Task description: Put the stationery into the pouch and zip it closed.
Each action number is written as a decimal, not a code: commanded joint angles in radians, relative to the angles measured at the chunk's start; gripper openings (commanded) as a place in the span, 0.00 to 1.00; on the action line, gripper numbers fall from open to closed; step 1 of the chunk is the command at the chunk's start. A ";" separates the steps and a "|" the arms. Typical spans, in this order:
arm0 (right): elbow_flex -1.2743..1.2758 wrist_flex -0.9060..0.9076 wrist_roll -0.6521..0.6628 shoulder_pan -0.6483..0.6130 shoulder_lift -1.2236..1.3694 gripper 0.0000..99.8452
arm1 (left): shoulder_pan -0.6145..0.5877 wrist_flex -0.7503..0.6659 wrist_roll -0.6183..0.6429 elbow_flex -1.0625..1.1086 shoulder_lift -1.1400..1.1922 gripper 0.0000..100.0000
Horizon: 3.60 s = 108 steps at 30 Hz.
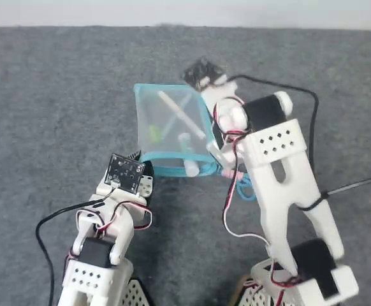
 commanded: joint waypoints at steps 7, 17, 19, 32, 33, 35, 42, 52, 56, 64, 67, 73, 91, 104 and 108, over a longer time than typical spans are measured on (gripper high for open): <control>0.269 -0.154 0.048 -0.015 -0.070 0.22 | -0.038 -0.041 0.003 -0.073 -0.012 0.01; 0.399 -0.262 0.054 -0.134 -0.337 0.22 | -0.127 -0.037 0.114 -0.102 -0.009 0.01; 0.516 -0.321 0.055 -0.157 -0.447 0.22 | -0.083 -0.014 0.129 -0.102 -0.008 0.01; 0.873 -0.503 0.066 -0.062 -0.659 0.22 | -0.081 0.014 0.048 -0.114 -0.014 0.01; 0.873 -0.489 0.078 -0.044 -0.654 0.22 | -0.052 0.014 0.031 -0.108 -0.014 0.01; 0.858 -0.432 0.095 0.018 -0.644 0.22 | -0.048 0.014 0.043 -0.108 -0.015 0.01; 0.690 -0.231 0.186 0.374 -0.496 0.22 | -0.141 0.014 0.072 -0.131 -0.015 0.01; 0.631 -0.269 0.324 0.657 -0.174 0.22 | -0.091 0.031 0.014 -0.117 -0.012 0.01; 0.637 -0.303 0.324 0.702 -0.117 0.22 | -0.178 0.044 0.086 -0.113 -0.008 0.01; 0.637 -0.389 0.316 0.746 -0.084 0.22 | -0.196 0.068 0.094 -0.130 -0.008 0.01; 0.635 -0.438 0.299 0.746 -0.084 0.22 | 0.008 0.064 -0.121 -0.045 -0.015 0.01; 0.707 -0.611 0.173 0.728 -0.090 0.22 | -0.009 0.061 -0.002 -0.076 -0.011 0.01; 0.707 -0.855 0.304 0.734 0.140 0.22 | -0.017 0.063 -0.015 -0.053 -0.015 0.01; 0.690 -0.895 0.304 0.750 0.208 0.03 | -0.017 0.012 -0.014 -0.019 -0.014 0.01; 0.674 -0.837 0.304 0.740 0.203 0.01 | -0.015 -0.034 -0.006 -0.016 -0.008 0.01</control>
